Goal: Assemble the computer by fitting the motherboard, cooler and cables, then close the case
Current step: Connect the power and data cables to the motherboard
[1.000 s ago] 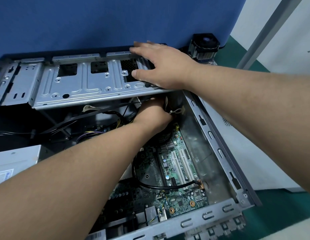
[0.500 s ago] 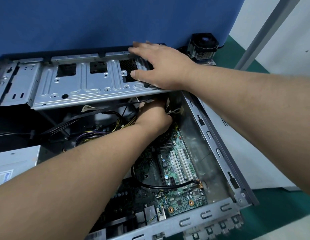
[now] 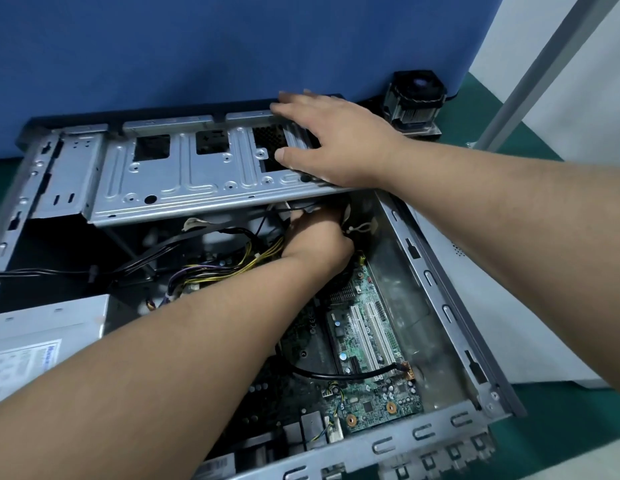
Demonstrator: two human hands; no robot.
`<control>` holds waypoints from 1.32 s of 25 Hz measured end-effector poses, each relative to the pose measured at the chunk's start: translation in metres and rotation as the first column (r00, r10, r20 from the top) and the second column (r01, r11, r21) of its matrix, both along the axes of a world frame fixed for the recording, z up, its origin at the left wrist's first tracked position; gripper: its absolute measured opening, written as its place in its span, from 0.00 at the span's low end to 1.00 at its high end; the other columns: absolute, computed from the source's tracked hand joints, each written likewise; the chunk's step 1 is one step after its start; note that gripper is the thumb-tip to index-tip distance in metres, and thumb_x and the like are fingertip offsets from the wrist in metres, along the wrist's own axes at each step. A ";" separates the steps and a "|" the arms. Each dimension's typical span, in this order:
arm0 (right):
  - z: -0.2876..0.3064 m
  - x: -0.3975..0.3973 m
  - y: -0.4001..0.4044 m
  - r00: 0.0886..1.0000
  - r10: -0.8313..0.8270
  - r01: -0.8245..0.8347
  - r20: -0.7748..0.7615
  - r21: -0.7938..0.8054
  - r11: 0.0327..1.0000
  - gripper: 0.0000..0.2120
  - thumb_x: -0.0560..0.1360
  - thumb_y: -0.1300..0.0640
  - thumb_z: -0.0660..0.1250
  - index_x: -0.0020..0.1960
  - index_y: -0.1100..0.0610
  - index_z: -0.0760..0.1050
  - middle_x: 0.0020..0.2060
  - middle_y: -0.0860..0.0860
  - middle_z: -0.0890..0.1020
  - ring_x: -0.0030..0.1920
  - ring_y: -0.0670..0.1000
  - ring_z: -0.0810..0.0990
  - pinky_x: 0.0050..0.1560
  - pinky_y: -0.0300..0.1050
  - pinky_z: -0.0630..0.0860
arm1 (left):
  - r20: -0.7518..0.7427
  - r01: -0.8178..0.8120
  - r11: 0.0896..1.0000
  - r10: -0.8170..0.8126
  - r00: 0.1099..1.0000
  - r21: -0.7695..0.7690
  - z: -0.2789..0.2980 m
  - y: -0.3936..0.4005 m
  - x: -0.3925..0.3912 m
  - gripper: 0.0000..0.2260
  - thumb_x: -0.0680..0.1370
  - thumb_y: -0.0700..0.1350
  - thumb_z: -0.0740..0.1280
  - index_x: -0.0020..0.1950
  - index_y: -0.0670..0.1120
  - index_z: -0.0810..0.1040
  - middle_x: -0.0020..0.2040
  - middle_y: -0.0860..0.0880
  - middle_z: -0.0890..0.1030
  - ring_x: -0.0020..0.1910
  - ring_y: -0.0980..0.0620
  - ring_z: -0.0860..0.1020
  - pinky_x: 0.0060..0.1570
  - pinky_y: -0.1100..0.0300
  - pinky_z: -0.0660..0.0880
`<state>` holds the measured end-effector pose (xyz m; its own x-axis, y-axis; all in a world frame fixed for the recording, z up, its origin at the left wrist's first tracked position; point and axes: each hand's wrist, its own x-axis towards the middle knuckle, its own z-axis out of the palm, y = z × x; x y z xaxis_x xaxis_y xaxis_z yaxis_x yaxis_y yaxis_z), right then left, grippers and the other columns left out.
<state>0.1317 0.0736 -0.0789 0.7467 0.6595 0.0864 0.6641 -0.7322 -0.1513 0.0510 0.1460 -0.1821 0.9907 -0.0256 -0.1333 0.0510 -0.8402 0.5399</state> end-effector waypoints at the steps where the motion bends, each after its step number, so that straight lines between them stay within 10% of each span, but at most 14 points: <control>1: 0.001 0.000 0.001 1.000 0.003 -0.003 -0.001 -0.004 1.000 0.34 0.80 0.36 0.59 0.82 0.47 0.57 0.82 0.45 0.57 0.81 0.50 0.54 0.80 0.50 0.52 | -0.009 0.003 1.000 -0.003 1.000 -0.018 0.004 0.001 -0.001 0.17 0.78 0.45 0.66 0.67 0.48 0.77 0.68 0.43 0.78 0.69 0.38 0.72 0.70 0.51 0.68; 7: 0.004 -0.005 0.001 1.000 -0.002 0.002 -0.005 -0.033 0.999 0.34 0.80 0.36 0.58 0.82 0.47 0.57 0.82 0.46 0.57 0.81 0.51 0.54 0.81 0.52 0.51 | -0.108 0.188 0.981 -0.191 0.976 -0.036 0.062 0.032 -0.059 0.16 0.83 0.50 0.65 0.69 0.46 0.77 0.66 0.44 0.81 0.66 0.41 0.77 0.62 0.55 0.74; 12: 0.009 -0.010 0.003 1.000 -0.027 0.026 -0.015 -0.061 0.998 0.34 0.80 0.36 0.57 0.82 0.47 0.57 0.82 0.45 0.57 0.82 0.50 0.53 0.81 0.53 0.50 | 0.408 0.078 0.956 -0.193 0.892 0.283 0.113 0.128 -0.148 0.11 0.79 0.48 0.65 0.58 0.51 0.83 0.53 0.53 0.83 0.55 0.46 0.78 0.53 0.48 0.75; 16: 0.014 -0.013 0.003 0.999 -0.028 0.027 -0.021 -0.060 0.998 0.33 0.80 0.37 0.58 0.82 0.47 0.57 0.82 0.45 0.58 0.82 0.50 0.53 0.81 0.53 0.50 | 0.190 -0.231 0.897 0.169 0.967 0.377 0.120 0.179 -0.177 0.19 0.82 0.60 0.55 0.65 0.55 0.79 0.59 0.56 0.81 0.63 0.50 0.74 0.62 0.49 0.64; 24: 0.021 -0.042 0.005 0.995 -0.071 0.064 0.065 0.100 0.993 0.21 0.82 0.48 0.63 0.72 0.53 0.73 0.72 0.51 0.74 0.73 0.57 0.70 0.73 0.57 0.66 | 0.172 -0.157 0.881 0.087 0.981 0.446 0.109 0.179 -0.172 0.17 0.83 0.60 0.53 0.58 0.60 0.81 0.46 0.61 0.84 0.52 0.54 0.77 0.58 0.51 0.63; 27: 0.016 -0.102 0.010 0.980 0.160 -0.180 0.120 0.189 0.965 0.13 0.80 0.55 0.64 0.60 0.55 0.81 0.60 0.51 0.81 0.60 0.54 0.78 0.63 0.56 0.76 | 0.195 -0.153 0.885 0.073 0.978 0.440 0.109 0.177 -0.172 0.17 0.83 0.59 0.53 0.59 0.61 0.82 0.44 0.62 0.83 0.51 0.55 0.76 0.56 0.51 0.63; 33: -0.007 -0.150 0.024 0.956 0.281 -0.286 -0.083 -0.048 0.957 0.24 0.81 0.57 0.62 0.76 0.53 0.69 0.78 0.48 0.66 0.75 0.52 0.67 0.77 0.53 0.64 | 0.227 -0.155 0.888 0.059 0.972 0.433 0.106 0.178 -0.173 0.18 0.82 0.60 0.52 0.60 0.65 0.81 0.41 0.61 0.80 0.48 0.55 0.74 0.55 0.51 0.63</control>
<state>-0.0187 0.0974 -0.0857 0.5312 0.8472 -0.0071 0.8342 -0.5244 -0.1705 -0.1216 0.3239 -0.0758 0.9905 0.0969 0.0971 0.0850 -0.9892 0.1191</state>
